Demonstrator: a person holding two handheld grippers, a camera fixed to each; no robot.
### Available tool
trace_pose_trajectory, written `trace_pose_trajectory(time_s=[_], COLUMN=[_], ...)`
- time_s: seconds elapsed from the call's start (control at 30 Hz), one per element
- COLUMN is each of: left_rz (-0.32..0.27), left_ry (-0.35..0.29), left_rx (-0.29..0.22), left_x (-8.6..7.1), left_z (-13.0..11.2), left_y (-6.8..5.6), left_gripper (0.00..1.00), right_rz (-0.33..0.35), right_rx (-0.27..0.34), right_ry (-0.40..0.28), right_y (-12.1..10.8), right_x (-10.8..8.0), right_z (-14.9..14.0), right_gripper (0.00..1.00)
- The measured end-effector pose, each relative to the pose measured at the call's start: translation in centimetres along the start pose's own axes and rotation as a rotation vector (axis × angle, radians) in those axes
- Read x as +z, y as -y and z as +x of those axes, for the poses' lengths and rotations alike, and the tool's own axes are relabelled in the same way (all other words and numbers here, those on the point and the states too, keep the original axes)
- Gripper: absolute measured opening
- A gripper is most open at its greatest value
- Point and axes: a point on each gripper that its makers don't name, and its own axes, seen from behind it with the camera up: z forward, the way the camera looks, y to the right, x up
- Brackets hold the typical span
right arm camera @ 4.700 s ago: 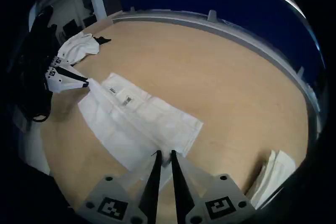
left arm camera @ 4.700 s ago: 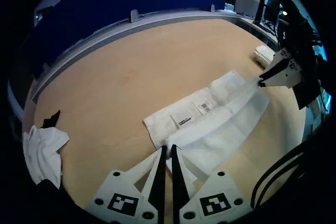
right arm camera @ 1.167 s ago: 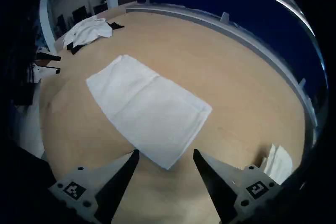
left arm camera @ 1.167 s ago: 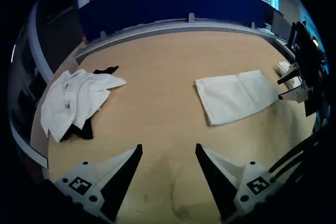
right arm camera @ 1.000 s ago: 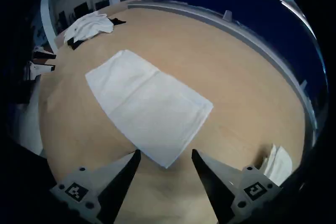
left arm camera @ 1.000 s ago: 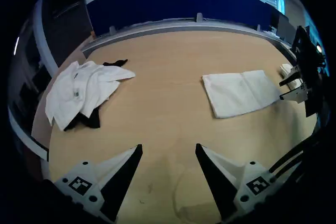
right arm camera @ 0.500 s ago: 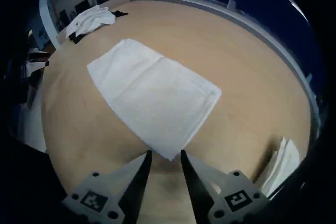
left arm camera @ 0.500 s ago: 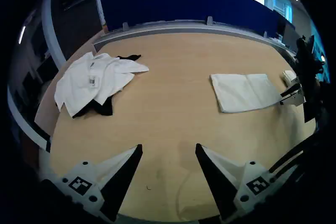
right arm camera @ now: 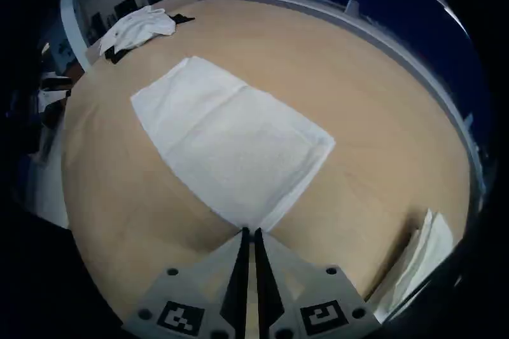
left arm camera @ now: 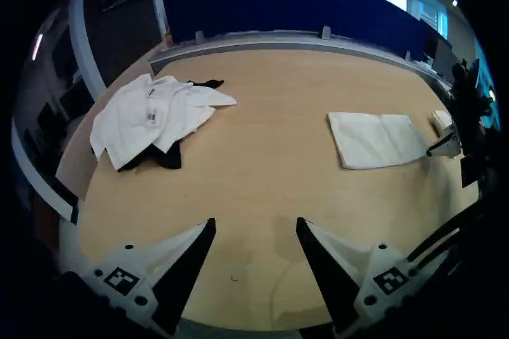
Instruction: Fold towel
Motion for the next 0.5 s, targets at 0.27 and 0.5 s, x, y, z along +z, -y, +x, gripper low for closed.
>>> trace_pose_trajectory(time_s=[0.27, 0.5], left_rz=[0.002, 0.005], left_ry=[-0.007, -0.023], left_rx=[-0.017, -0.025], left_x=[-0.5, -1.0], left_z=[-0.1, 0.0], left_y=[0.4, 0.7], left_gripper=[0.94, 0.94], right_rz=[-0.017, -0.013], right_rx=[-0.034, -0.057], right_ry=[-0.016, -0.082], right_y=[0.0, 0.7], right_x=[-0.4, -2.1], right_z=[1.1, 5.3], right_gripper=[0.05, 0.05])
